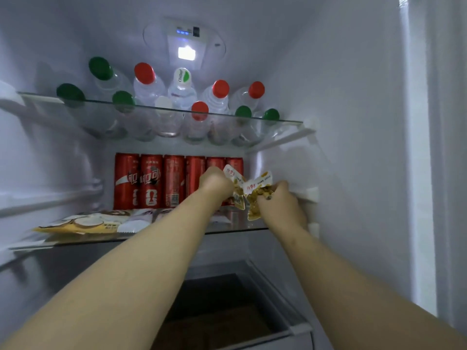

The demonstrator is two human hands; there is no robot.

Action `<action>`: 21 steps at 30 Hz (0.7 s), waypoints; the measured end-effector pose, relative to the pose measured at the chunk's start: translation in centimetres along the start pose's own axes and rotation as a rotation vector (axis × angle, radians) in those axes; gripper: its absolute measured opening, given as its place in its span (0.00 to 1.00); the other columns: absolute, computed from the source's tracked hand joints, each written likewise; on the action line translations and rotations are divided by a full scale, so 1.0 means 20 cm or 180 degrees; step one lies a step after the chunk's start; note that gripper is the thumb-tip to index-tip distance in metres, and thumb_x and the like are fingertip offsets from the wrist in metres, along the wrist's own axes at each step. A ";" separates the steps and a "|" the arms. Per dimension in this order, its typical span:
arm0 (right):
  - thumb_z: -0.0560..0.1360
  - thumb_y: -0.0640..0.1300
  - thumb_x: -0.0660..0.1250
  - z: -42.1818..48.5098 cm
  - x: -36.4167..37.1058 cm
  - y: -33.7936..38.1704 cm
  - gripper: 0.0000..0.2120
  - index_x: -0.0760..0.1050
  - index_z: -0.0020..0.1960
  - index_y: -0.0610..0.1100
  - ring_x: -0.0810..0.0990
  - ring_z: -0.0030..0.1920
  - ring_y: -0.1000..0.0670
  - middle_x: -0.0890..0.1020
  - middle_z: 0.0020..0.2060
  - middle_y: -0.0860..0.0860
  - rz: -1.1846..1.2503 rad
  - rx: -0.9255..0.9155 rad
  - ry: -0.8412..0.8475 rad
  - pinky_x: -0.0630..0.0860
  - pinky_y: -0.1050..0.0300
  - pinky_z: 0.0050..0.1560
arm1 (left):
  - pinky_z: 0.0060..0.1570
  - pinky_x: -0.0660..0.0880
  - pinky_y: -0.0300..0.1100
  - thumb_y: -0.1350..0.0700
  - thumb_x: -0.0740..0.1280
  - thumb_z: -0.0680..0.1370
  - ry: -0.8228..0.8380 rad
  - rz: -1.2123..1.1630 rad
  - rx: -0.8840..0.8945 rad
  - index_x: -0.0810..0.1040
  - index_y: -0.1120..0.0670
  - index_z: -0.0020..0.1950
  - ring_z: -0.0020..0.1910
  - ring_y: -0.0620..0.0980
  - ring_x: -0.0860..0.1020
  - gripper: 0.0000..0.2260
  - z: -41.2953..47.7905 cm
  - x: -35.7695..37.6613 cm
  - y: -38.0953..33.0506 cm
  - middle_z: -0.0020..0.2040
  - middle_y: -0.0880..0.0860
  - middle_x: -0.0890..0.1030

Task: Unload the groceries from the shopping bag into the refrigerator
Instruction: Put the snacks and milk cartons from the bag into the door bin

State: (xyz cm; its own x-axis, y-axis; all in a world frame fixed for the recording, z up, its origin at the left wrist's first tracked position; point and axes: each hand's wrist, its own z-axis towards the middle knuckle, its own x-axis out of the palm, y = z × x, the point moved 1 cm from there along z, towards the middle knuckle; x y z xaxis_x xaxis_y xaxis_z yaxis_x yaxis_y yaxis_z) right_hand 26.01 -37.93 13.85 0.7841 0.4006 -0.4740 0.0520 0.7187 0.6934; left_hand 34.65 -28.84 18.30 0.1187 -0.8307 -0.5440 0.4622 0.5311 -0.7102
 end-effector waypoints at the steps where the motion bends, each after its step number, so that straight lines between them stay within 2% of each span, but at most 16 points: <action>1: 0.78 0.48 0.59 0.00 0.01 0.00 0.10 0.64 0.56 0.44 0.76 0.46 0.43 0.78 0.49 0.46 -0.0208 -0.0023 -0.0010 0.67 0.55 0.41 | 0.27 0.68 0.35 0.63 0.62 0.78 0.0037 0.0018 -0.0026 0.75 0.63 0.57 0.45 0.52 0.79 0.10 0.01 0.01 0.02 0.54 0.59 0.79; 3: 0.78 0.51 0.58 -0.01 0.03 -0.01 0.12 0.65 0.57 0.44 0.75 0.45 0.45 0.79 0.51 0.46 -0.0512 -0.0060 -0.0074 0.65 0.56 0.39 | 0.27 0.68 0.36 0.63 0.65 0.77 0.0073 0.0108 -0.0045 0.77 0.62 0.54 0.36 0.49 0.75 0.08 0.03 0.04 0.04 0.51 0.58 0.80; 7: 0.78 0.53 0.58 -0.01 0.05 -0.01 0.14 0.67 0.58 0.44 0.71 0.42 0.47 0.79 0.51 0.47 -0.0721 -0.0066 -0.0184 0.64 0.57 0.38 | 0.36 0.73 0.42 0.62 0.66 0.75 0.0048 0.0455 0.0048 0.76 0.60 0.47 0.36 0.51 0.76 0.02 0.07 0.08 0.07 0.41 0.54 0.77; 10: 0.78 0.53 0.58 0.01 0.06 -0.02 0.14 0.68 0.57 0.45 0.72 0.42 0.47 0.79 0.50 0.48 -0.0812 -0.0066 -0.0152 0.65 0.57 0.39 | 0.41 0.74 0.44 0.64 0.63 0.76 0.0001 0.0880 0.0126 0.69 0.57 0.38 0.32 0.48 0.72 0.08 0.08 0.10 0.08 0.35 0.52 0.73; 12: 0.78 0.53 0.59 0.02 0.07 -0.02 0.13 0.70 0.55 0.45 0.72 0.41 0.47 0.80 0.49 0.48 -0.0877 -0.0068 -0.0119 0.67 0.57 0.39 | 0.51 0.74 0.46 0.65 0.62 0.77 -0.0003 0.1180 0.0210 0.67 0.55 0.37 0.35 0.49 0.73 0.10 0.07 0.10 0.09 0.33 0.51 0.72; 14: 0.77 0.51 0.60 0.02 0.06 -0.01 0.11 0.74 0.53 0.44 0.70 0.38 0.47 0.80 0.46 0.47 -0.0923 -0.0074 -0.0090 0.66 0.59 0.39 | 0.55 0.70 0.46 0.64 0.61 0.77 -0.0037 0.1583 0.0316 0.65 0.54 0.36 0.39 0.51 0.73 0.12 0.06 0.09 0.09 0.34 0.50 0.71; 16: 0.77 0.49 0.61 0.02 0.05 -0.01 0.10 0.75 0.48 0.43 0.68 0.34 0.49 0.76 0.39 0.47 -0.0995 -0.0067 -0.0063 0.65 0.59 0.37 | 0.50 0.67 0.45 0.64 0.61 0.77 -0.0080 0.1939 0.0450 0.67 0.54 0.37 0.40 0.52 0.72 0.10 0.04 0.09 0.09 0.33 0.50 0.70; 18: 0.77 0.48 0.61 0.01 0.04 -0.01 0.09 0.72 0.43 0.44 0.67 0.32 0.49 0.76 0.39 0.47 -0.1008 -0.0061 -0.0092 0.65 0.59 0.36 | 0.44 0.68 0.43 0.65 0.60 0.76 -0.0074 0.2048 0.0560 0.70 0.55 0.40 0.39 0.51 0.73 0.07 0.03 0.08 0.09 0.33 0.51 0.70; 19: 0.77 0.48 0.61 0.02 0.04 -0.01 0.09 0.72 0.44 0.43 0.70 0.34 0.48 0.79 0.43 0.46 -0.0980 -0.0068 -0.0126 0.65 0.59 0.36 | 0.42 0.69 0.43 0.66 0.60 0.76 -0.0060 0.2058 0.0611 0.73 0.56 0.43 0.38 0.51 0.73 0.06 0.03 0.07 0.08 0.34 0.51 0.71; 21: 0.76 0.47 0.60 0.02 0.06 -0.02 0.11 0.71 0.53 0.41 0.76 0.46 0.44 0.80 0.51 0.44 -0.0922 -0.0108 -0.0204 0.67 0.57 0.40 | 0.42 0.71 0.44 0.66 0.60 0.76 0.0029 0.1979 0.0694 0.77 0.57 0.50 0.40 0.52 0.75 0.09 0.02 0.06 0.09 0.39 0.52 0.76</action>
State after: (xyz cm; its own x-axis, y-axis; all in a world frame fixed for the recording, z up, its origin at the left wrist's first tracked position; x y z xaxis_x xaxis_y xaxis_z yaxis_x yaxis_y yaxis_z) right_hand 27.17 -38.07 13.25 0.7772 0.1400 -0.6135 0.2595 0.8168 0.5152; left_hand 35.92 -29.04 16.54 0.4138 -0.3781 -0.8281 0.4776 0.8646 -0.1561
